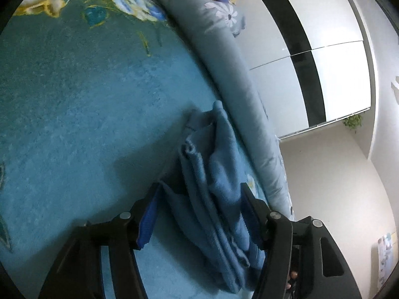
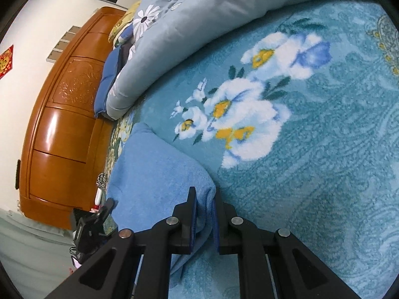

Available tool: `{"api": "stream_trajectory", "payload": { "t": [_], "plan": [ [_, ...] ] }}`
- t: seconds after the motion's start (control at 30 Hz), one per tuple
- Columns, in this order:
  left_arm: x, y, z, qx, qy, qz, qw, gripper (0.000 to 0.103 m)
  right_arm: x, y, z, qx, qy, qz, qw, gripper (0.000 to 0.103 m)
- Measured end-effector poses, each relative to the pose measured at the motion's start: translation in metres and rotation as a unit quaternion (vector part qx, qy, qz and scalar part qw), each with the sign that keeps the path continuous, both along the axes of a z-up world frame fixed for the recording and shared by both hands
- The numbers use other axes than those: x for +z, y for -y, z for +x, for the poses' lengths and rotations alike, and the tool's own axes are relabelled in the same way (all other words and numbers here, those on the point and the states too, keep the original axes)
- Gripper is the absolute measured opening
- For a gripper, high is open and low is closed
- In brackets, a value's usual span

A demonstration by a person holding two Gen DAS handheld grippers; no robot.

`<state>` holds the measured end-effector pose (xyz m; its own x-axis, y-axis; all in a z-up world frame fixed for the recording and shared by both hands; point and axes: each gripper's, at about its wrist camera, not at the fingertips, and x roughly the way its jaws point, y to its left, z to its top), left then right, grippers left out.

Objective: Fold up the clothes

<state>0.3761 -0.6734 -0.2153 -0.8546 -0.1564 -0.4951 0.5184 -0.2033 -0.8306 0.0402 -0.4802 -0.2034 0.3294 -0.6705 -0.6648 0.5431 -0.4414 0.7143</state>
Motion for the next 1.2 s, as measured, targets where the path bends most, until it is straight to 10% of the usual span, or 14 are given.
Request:
{"api": "stream_trajectory", "payload": {
  "t": [0.17,0.3,0.5,1.0,1.2],
  "plan": [
    [0.001,-0.004,-0.002,0.006,0.000,-0.010,0.9999,0.061,0.000,-0.001,0.001,-0.004,0.004,0.002,1.000,0.012],
    [-0.004,-0.004,-0.005,0.014,0.002,0.005,0.9999,0.027,0.001,-0.002,0.003,-0.007,0.004,0.008,1.000,0.012],
    [-0.010,-0.011,0.006,0.054,-0.004,0.027,0.9981,0.019,0.016,0.002,0.009,0.002,-0.012,0.013,1.000,0.012],
    [0.122,-0.017,0.123,0.110,0.004,-0.150,0.9825,0.016,0.099,0.077,0.092,0.097,-0.057,-0.043,0.993,0.012],
    [0.116,-0.004,0.185,0.175,0.050,-0.187,0.9652,0.017,0.100,0.138,0.162,0.167,-0.060,-0.063,0.982,0.012]
  ]
}}
